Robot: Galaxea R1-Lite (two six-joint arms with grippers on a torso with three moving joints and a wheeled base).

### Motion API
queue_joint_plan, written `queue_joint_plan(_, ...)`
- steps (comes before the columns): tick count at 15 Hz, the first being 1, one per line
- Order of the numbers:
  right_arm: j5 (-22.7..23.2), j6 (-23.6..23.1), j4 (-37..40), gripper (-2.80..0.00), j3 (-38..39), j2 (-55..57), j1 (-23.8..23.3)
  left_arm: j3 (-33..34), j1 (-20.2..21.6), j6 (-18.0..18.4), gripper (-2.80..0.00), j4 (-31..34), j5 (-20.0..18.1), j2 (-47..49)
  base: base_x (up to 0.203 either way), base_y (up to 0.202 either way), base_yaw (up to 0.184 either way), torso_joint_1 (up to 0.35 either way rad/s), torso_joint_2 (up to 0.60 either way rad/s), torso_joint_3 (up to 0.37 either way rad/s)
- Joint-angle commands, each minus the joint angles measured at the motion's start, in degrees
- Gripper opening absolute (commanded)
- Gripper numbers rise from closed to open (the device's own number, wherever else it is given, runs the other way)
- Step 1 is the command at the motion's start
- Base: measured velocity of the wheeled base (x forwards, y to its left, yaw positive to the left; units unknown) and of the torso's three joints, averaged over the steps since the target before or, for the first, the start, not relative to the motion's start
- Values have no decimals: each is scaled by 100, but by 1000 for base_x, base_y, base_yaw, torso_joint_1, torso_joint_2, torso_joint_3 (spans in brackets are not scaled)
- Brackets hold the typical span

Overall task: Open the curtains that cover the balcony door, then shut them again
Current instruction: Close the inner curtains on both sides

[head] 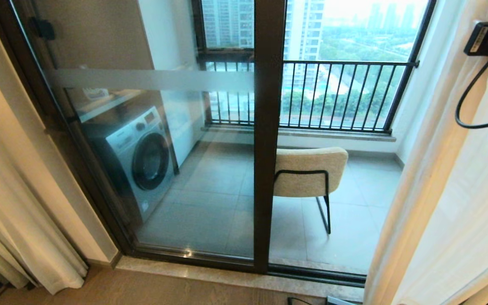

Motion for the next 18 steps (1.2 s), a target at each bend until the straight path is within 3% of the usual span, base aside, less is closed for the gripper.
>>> queue_joint_plan(1,-4,-6,-27,-280,-2,9,-10,0,4,4,-280,-4,-2,-2,0,0,0,0,0,0)
queue_joint_plan(15,5,3,-27,-280,7,26,-10,0,4,13,-280,-4,-2,-2,0,0,0,0,0,0)
queue_joint_plan(18,5,3,-27,-280,7,26,-10,0,4,13,-280,-4,-2,-2,140,0,-2,-6,1,5)
